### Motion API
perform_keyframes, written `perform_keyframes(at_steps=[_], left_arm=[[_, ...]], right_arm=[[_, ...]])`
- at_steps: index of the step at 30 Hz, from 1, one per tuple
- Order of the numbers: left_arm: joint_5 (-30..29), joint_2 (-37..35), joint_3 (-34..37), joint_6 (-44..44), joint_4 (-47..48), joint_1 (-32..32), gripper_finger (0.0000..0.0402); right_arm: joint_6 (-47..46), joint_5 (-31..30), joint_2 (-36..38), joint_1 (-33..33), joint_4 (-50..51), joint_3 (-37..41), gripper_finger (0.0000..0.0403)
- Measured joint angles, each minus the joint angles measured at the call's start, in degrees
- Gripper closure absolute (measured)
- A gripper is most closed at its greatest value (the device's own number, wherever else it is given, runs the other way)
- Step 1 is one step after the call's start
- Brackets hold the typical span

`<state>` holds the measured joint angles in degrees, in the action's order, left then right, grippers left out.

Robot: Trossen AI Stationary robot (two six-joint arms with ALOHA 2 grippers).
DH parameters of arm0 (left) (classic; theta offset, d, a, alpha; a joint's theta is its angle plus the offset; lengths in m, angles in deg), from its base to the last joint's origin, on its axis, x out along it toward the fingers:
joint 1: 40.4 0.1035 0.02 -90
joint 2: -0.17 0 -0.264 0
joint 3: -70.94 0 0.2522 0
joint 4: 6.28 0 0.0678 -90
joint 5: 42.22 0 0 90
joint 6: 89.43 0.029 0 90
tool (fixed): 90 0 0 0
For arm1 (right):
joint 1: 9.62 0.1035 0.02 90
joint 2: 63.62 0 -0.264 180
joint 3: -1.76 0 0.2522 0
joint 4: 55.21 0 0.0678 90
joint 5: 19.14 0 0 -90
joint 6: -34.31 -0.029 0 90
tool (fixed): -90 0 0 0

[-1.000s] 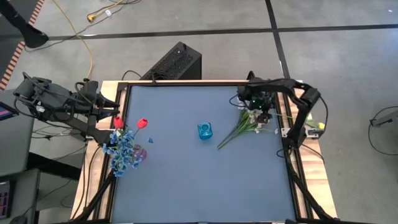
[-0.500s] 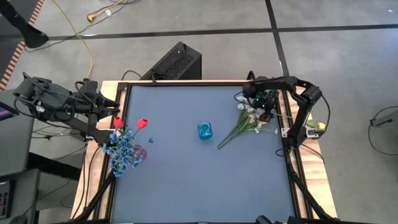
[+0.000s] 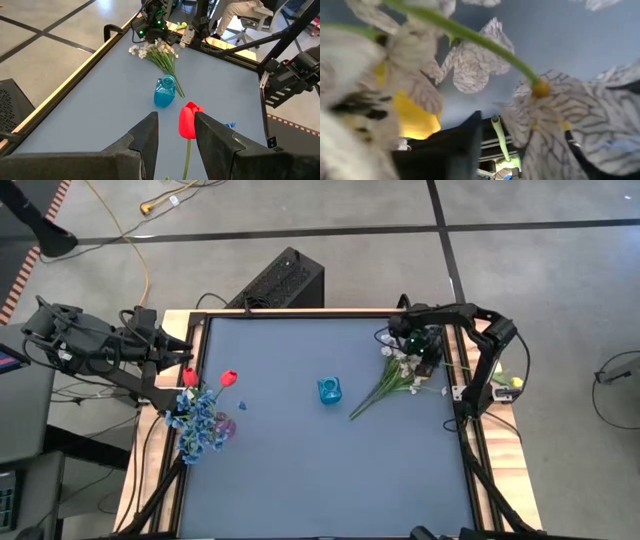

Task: Sort flowers into vase by color
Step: Put the right yellow tulip into the blue vase

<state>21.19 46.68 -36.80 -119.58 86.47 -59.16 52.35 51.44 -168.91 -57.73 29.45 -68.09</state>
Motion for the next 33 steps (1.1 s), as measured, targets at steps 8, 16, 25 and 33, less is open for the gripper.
perform_keyframes(at_steps=[8, 16, 25, 33], left_arm=[[0.0, 0.0, 0.0, 0.1, 0.0, 0.0, 0.0288], [0.0, 0.0, 0.0, 0.4, 0.0, 0.0, 0.0288], [0.4, 0.0, 0.0, 0.5, -0.5, 0.0, 0.0288], [0.5, 0.0, 0.0, 3.7, -3.6, 0.0, 0.0288]], right_arm=[[0.0, 2.4, 0.0, 0.9, -2.6, 0.0, 0.0378], [0.5, -3.9, 0.0, 2.0, 6.4, 0.0, 0.0378], [-2.9, -9.4, 0.0, 3.1, 14.8, -1.3, 0.0378], [-4.3, -12.0, 3.3, 8.9, 18.5, -14.0, 0.0378]])
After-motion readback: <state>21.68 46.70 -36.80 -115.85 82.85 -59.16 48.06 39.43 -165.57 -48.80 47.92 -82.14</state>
